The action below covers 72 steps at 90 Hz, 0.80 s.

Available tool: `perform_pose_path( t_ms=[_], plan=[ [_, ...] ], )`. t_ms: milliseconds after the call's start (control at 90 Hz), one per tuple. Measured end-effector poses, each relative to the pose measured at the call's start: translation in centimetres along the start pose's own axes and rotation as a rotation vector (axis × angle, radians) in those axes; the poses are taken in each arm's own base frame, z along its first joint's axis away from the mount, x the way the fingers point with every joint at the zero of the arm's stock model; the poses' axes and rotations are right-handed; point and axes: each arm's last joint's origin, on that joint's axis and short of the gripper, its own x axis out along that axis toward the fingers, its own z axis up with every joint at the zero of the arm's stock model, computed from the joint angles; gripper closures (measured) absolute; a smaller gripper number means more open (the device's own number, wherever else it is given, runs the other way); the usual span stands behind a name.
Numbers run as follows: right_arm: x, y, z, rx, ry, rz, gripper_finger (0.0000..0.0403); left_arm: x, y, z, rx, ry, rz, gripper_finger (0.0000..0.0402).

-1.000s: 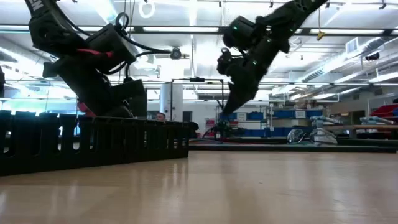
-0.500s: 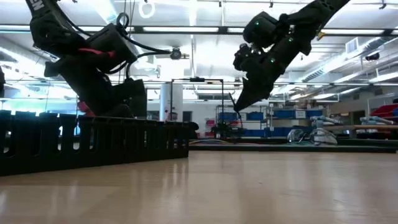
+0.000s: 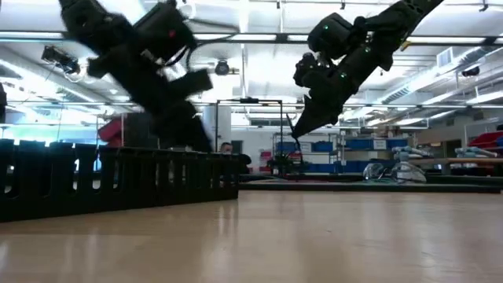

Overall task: Ziptie cables
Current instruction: Wrap the cable wires with the black zip tie

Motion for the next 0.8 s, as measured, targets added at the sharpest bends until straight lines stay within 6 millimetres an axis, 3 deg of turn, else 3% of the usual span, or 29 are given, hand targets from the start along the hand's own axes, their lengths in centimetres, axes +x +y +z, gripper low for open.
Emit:
perform_pose_path(
  t_ms=[167, 322, 589, 800],
  plan=[
    [0.0, 0.0, 0.3, 0.021, -0.029, 0.005, 0.0403, -0.3, 0.2, 3.0, -0.038, -0.269, 0.015, 0.0191],
    [0.0, 0.0, 0.6, 0.029, -0.057, 0.021, 0.0403, 0.5, 1.0, 3.5, -0.146, -0.495, 0.031, 0.0193],
    [0.0, -0.4, 0.9, 0.038, -0.088, 0.062, 0.0403, 5.0, 1.7, 2.4, -0.243, -0.575, -0.107, 0.0213],
    [-0.1, -0.8, 1.2, 0.044, -0.112, 0.096, 0.0403, 6.4, 2.5, 2.8, -0.275, -0.605, -0.088, 0.022]
  ],
)
